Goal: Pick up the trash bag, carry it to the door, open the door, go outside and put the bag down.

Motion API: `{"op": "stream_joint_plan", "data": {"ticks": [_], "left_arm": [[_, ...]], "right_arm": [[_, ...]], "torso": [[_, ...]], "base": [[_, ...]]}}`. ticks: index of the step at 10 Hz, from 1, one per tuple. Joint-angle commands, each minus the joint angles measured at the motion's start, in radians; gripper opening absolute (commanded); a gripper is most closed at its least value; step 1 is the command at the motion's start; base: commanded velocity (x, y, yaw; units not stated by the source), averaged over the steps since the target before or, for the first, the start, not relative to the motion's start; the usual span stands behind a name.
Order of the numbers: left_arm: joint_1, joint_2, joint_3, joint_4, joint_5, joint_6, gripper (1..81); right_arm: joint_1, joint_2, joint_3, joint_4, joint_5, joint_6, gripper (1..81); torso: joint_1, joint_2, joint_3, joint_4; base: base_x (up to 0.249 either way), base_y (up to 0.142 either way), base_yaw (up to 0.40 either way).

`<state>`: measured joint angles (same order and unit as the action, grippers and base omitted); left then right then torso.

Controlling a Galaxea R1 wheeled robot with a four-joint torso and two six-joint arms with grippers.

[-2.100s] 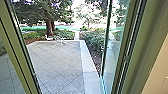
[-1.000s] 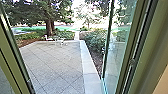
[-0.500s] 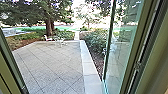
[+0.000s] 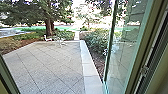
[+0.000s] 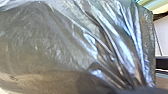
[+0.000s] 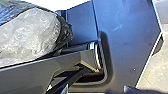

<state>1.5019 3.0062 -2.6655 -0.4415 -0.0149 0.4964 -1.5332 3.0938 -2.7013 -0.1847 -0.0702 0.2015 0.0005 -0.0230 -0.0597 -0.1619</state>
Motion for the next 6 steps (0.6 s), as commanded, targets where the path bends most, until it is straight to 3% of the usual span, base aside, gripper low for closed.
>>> {"op": "stream_joint_plan", "data": {"ticks": [1,6], "left_arm": [[-0.047,-0.001,0.004,0.003,0.064,0.007,1.0],[-0.047,-0.001,0.006,0.003,0.064,0.007,1.0]], "right_arm": [[0.035,0.018,0.009,-0.018,-0.065,-0.016,81.1],[0.035,0.018,0.009,-0.018,-0.065,-0.016,81.1]], "torso": [[0.000,0.000,0.000,0.000],[0.000,-0.001,0.000,0.000]], "base": [[0.115,0.000,0.000],[0.114,0.000,0.000]]}}
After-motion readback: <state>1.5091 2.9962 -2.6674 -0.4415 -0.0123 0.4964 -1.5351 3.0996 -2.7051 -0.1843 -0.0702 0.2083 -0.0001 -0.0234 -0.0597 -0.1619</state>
